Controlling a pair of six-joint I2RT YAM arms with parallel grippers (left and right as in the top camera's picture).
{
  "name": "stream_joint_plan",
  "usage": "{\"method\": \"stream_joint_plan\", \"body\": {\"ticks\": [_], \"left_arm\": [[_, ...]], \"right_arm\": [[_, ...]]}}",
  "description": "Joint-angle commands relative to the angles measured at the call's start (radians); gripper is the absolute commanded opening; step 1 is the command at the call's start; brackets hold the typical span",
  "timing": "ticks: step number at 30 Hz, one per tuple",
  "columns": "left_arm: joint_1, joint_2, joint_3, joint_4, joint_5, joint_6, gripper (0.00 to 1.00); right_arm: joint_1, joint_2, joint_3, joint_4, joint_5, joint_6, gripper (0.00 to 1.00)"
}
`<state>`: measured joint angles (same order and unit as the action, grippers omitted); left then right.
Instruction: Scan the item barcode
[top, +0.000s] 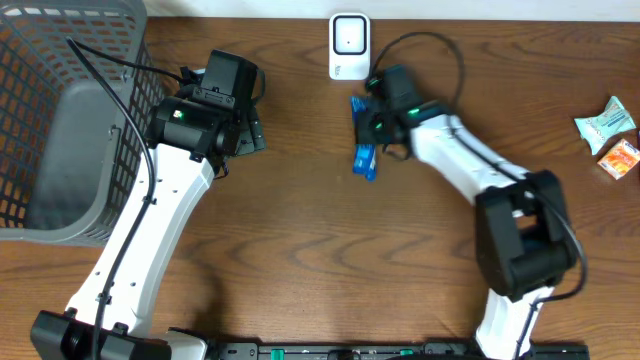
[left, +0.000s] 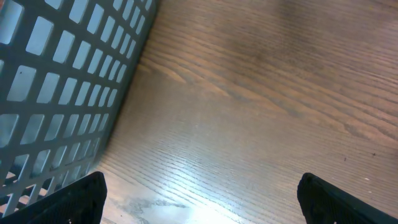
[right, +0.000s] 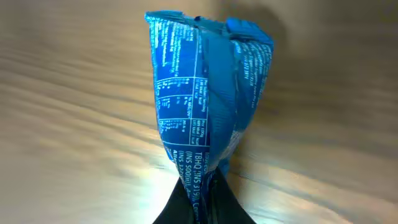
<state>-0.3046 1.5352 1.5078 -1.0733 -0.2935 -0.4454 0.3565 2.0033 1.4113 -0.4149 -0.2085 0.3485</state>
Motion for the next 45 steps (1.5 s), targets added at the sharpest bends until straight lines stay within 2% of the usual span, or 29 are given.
{"method": "stream_joint_plan", "body": {"ticks": [1, 4, 10, 14, 18, 21, 23, 29, 34, 40, 42, 45], "left_arm": [[0.002, 0.002, 0.002, -0.003, -0.006, -0.009, 0.98], [0.002, 0.002, 0.002, -0.003, -0.006, -0.009, 0.98], [0.002, 0.002, 0.002, -0.003, -0.006, -0.009, 0.98], [0.002, 0.002, 0.002, -0.003, -0.006, -0.009, 0.98], [0.002, 0.002, 0.002, -0.003, -0.006, -0.009, 0.98], [0.002, 0.002, 0.002, -0.003, -0.006, -0.009, 0.98], [0.002, 0.002, 0.002, -0.003, -0.006, -0.009, 0.98], [0.002, 0.002, 0.002, -0.003, -0.006, -0.009, 0.98], [0.002, 0.002, 0.002, -0.003, -0.006, -0.009, 0.98], [0.002, 0.002, 0.002, -0.003, -0.006, -0.009, 0.98], [0.002, 0.002, 0.002, -0.003, -0.006, -0.009, 0.98], [0.002, 0.002, 0.002, -0.003, -0.006, -0.009, 0.98]], "right_arm": [[-0.084, -0.018, 0.002, 0.035, -0.47, 0.067, 0.01], [-0.118, 0.025, -0.006, 0.066, -0.635, 0.086, 0.01], [-0.127, 0.157, -0.006, 0.14, -0.793, 0.189, 0.01], [-0.136, 0.248, -0.006, 0.229, -0.846, 0.318, 0.01], [-0.158, 0.294, -0.006, 0.254, -0.829, 0.359, 0.02], [-0.183, 0.3, -0.006, 0.233, -0.758, 0.344, 0.22], [-0.204, 0.298, -0.006, 0.203, -0.677, 0.338, 0.33], [-0.283, 0.253, -0.005, 0.09, -0.54, 0.255, 0.4], [-0.296, 0.129, -0.005, -0.007, -0.404, 0.16, 0.45], [-0.227, -0.011, -0.005, -0.035, -0.301, 0.08, 0.7], [-0.19, -0.026, -0.005, -0.026, -0.28, 0.08, 0.71], [-0.127, -0.021, -0.005, -0.014, -0.234, 0.08, 0.79]]}}
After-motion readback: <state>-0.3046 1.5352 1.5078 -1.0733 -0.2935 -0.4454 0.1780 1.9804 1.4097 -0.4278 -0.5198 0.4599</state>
